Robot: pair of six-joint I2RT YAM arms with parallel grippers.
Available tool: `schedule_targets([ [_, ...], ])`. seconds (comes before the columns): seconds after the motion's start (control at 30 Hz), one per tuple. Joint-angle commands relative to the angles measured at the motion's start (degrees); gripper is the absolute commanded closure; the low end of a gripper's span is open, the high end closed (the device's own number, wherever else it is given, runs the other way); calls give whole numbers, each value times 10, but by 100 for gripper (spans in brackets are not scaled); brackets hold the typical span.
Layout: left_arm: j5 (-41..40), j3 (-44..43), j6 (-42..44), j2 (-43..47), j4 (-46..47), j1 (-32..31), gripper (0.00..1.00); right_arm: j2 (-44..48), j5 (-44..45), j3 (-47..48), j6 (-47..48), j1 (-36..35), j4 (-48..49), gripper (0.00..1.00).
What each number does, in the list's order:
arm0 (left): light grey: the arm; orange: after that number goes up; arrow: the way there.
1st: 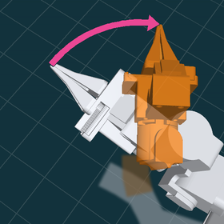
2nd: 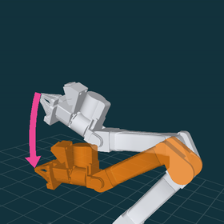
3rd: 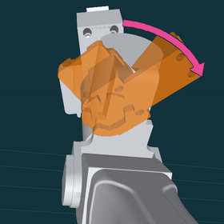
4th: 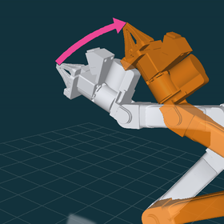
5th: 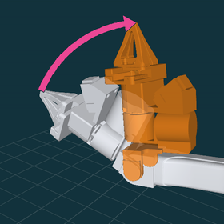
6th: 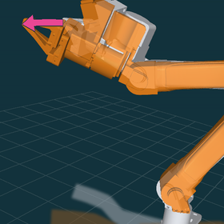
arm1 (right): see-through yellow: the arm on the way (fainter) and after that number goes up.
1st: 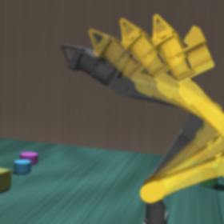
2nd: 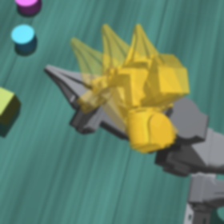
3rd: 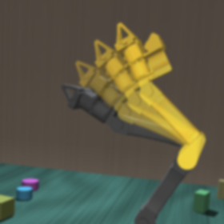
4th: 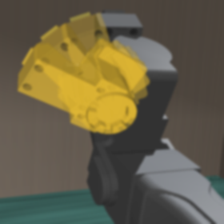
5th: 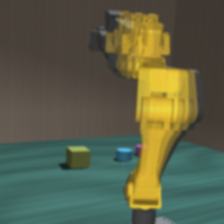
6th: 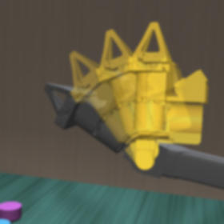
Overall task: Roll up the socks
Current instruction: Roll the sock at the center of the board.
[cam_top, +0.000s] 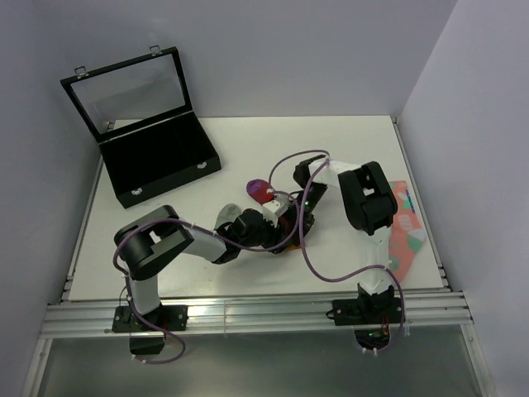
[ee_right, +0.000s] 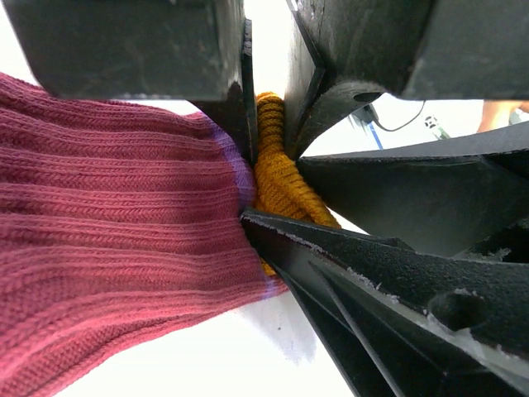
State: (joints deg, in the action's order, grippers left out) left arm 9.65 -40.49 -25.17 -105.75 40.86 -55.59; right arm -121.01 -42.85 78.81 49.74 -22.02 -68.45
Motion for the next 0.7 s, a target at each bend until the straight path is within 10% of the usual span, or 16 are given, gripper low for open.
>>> schedule_targets([
  [0.0,22,5,2,-14,-10,-2,57,-13,28,21,5,8,7,83],
  [0.43,49,-32,-21,-46,-74,4,98,2,30,14,-16,12,30,78],
  [0.67,92,-79,-54,-66,-181,9,100,52,33,-29,-53,13,93,61],
])
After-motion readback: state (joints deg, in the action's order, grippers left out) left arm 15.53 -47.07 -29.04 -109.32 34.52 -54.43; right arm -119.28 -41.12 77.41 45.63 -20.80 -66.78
